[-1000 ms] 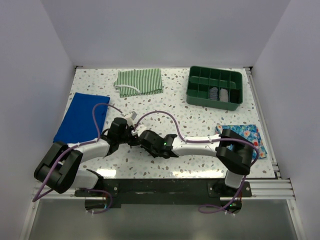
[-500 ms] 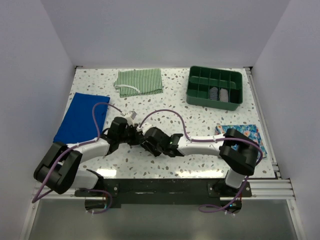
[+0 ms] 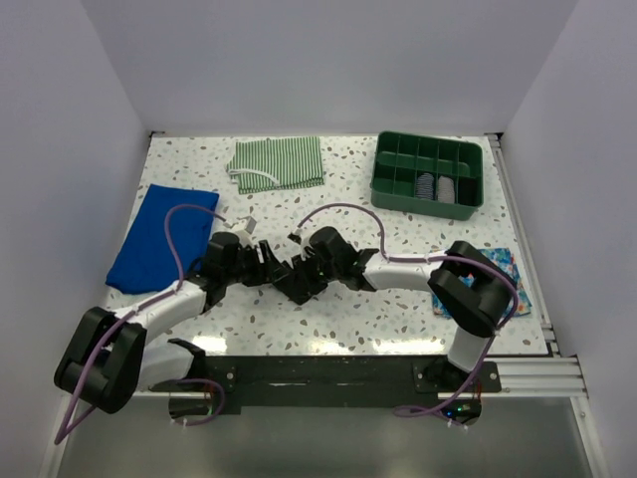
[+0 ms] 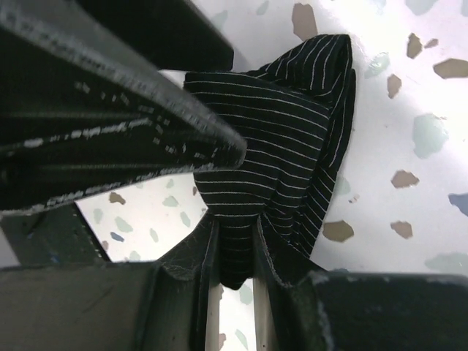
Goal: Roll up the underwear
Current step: Roll the underwear to the center of the board.
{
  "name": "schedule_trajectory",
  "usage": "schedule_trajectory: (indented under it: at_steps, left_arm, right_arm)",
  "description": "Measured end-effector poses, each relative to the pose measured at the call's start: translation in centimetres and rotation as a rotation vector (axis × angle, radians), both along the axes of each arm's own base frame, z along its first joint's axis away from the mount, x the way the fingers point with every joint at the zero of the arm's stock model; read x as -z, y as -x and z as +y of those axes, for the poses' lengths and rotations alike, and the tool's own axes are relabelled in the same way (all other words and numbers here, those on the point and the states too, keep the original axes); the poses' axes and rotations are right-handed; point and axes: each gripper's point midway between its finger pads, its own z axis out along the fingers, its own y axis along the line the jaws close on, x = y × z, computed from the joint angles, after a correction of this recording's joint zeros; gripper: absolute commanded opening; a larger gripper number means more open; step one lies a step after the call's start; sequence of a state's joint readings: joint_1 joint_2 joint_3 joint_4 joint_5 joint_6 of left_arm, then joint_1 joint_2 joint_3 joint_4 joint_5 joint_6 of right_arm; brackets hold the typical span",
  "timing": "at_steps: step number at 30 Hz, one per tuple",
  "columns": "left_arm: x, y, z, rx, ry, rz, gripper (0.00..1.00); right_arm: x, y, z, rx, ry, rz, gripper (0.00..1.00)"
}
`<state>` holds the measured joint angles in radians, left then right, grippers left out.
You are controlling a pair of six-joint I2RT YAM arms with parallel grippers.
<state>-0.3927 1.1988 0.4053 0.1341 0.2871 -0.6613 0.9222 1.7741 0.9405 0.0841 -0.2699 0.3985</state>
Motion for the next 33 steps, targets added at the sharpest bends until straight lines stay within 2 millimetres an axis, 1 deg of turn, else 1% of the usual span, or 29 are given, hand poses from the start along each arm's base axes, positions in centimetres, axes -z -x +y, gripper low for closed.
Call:
schedule_trajectory:
  at_steps: [4,11,16,19,23,26,30,33]
  left_arm:
    - [0.0,0.7,0.2,0.006,0.01,-0.011,0.68]
    - [-0.6,1.0,0.2,0.009,0.024,-0.039,0.68]
    - [-0.7,1.1,0.4,0.002,0.022,-0.044,0.68]
    - [-0.6,1.1,0.9,-0.02,0.003,-0.041,0.74]
    - [-0.6,1.0,1.6,-0.052,-0.022,-0.045,0.74]
    - [0.1,1.0,1.7,-0.058,-0.033,-0.03,0.76]
    - [1.7,1.5,1.5,-0.043,-0.006,-0.002,0.75]
    - [1.9,0.9,0.9,-0.016,0.033,-0.008,0.75]
  right_arm:
    - [0.0,-0.1,0.6,-0.007,-0.063,0.066,0.07]
    - [0.1,-0.3,0.5,0.005,-0.115,0.159,0.08]
    - [0.1,-0.3,0.5,0.016,-0.122,0.181,0.08]
    - [0.1,-0.4,0.5,0.019,-0.122,0.184,0.08]
    - [0.0,-0.4,0.5,0.02,-0.118,0.187,0.08]
    - [0.1,-0.4,0.5,0.019,-0.112,0.19,0.08]
    - [0.1,-0.4,0.5,0.019,-0.107,0.192,0.08]
    - [0.1,-0.4,0.5,0.019,-0.103,0.194,0.08]
